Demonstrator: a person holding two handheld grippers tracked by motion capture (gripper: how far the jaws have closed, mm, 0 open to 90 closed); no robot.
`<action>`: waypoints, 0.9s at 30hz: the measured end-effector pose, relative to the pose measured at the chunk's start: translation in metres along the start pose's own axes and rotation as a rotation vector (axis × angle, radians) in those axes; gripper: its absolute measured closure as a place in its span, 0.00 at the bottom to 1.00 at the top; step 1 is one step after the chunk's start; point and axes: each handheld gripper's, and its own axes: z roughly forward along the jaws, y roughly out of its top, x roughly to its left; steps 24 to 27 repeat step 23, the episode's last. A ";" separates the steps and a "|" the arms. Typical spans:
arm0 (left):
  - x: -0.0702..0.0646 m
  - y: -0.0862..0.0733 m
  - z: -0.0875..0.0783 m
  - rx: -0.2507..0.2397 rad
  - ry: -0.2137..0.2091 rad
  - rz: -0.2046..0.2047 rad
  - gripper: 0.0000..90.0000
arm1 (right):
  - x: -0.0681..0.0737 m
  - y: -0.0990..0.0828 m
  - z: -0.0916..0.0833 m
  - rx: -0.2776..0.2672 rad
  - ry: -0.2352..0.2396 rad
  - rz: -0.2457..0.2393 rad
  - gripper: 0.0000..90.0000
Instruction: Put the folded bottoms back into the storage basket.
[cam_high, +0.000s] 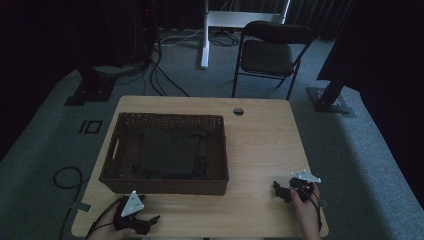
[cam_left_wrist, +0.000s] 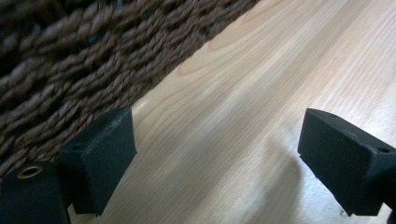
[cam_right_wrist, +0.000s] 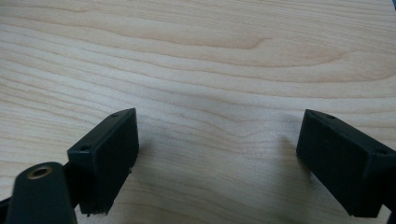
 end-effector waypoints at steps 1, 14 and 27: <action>0.002 -0.001 0.001 -0.008 -0.018 -0.028 0.13 | 0.000 0.000 0.000 0.000 0.001 -0.001 0.14; 0.005 -0.007 0.001 -0.049 -0.024 -0.066 0.13 | 0.000 0.000 0.000 0.001 0.006 -0.005 0.14; 0.007 -0.007 0.001 -0.054 -0.016 -0.093 0.13 | 0.000 0.000 0.000 0.001 0.007 -0.005 0.14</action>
